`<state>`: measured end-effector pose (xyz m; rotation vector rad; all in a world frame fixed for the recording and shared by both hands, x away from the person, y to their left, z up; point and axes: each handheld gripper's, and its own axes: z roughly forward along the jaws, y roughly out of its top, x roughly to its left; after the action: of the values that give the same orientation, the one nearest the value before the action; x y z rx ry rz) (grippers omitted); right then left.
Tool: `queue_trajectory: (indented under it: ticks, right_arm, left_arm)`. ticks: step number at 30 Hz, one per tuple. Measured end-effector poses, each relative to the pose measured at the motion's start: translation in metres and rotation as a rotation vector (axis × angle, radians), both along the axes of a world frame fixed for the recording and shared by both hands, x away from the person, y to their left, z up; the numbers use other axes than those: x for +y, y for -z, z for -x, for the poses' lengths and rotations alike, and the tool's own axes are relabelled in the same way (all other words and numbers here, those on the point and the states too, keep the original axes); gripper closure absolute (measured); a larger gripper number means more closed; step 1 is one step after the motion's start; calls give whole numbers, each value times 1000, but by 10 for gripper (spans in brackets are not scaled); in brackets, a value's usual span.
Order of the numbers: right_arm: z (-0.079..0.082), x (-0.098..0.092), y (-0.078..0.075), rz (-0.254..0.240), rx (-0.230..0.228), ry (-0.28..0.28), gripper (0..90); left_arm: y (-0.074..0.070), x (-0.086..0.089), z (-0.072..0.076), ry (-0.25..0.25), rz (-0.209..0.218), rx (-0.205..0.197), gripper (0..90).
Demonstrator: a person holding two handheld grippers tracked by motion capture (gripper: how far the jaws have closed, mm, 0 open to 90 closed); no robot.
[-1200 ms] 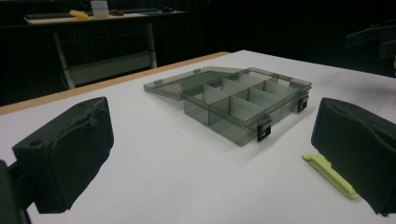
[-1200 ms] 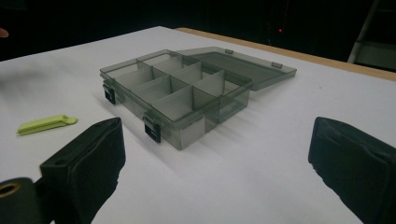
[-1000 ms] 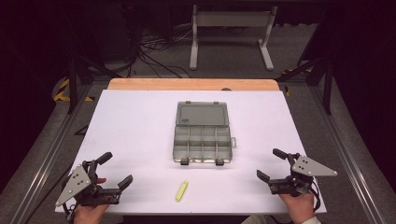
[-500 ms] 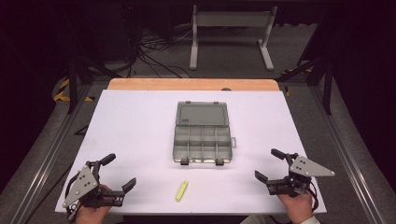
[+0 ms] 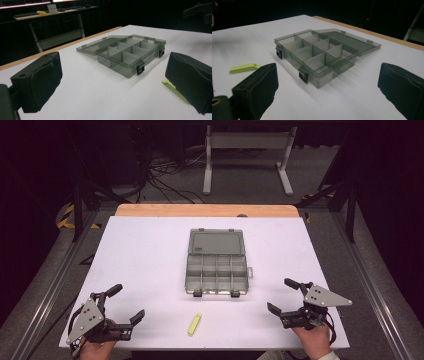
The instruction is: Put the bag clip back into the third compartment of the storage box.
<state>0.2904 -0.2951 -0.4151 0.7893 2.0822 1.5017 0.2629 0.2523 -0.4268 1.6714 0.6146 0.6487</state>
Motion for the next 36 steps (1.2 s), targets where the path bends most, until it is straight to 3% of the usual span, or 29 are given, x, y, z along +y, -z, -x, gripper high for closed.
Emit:
queue_trajectory:
  ticks: [7, 15, 25, 36]
  right_arm:
    - [-5, 20, -7, 31, 11, -47, 41]
    - [-11, 52, -22, 38, -21, -130, 45]
    - [-19, 81, -26, 38, -14, -203, 44]
    - [-24, 107, -33, 73, 2, -263, 44]
  left_arm:
    - [0, -1, 0, 5, -2, 4, 15]
    - [1, 0, -1, 5, 4, 10, 15]
    - [1, 0, -1, 10, 5, 11, 15]
    - [0, 0, -1, 13, 4, 9, 15]
